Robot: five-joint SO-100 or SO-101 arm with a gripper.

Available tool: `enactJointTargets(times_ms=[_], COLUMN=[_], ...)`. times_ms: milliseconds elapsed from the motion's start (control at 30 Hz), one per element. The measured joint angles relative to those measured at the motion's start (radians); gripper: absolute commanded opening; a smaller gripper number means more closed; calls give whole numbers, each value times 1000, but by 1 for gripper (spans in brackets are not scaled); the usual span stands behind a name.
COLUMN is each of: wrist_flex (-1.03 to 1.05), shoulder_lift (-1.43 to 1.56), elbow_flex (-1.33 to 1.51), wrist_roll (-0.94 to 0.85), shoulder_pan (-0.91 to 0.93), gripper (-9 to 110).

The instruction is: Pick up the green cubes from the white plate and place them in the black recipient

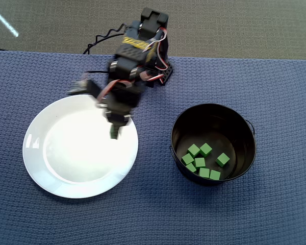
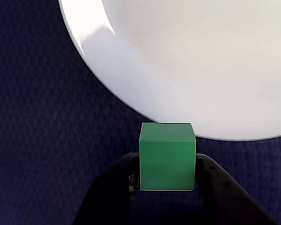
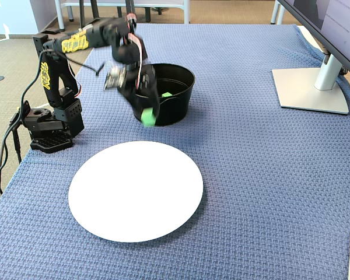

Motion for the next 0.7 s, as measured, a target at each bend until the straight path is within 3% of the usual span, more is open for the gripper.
enactJointTargets(times_ms=[433, 700], wrist_flex=[0, -92], shoulder_lift=[233, 221], elbow_flex=[170, 270], wrist_roll=[287, 311], shoulder_pan=[-569, -661], gripper=[0, 0])
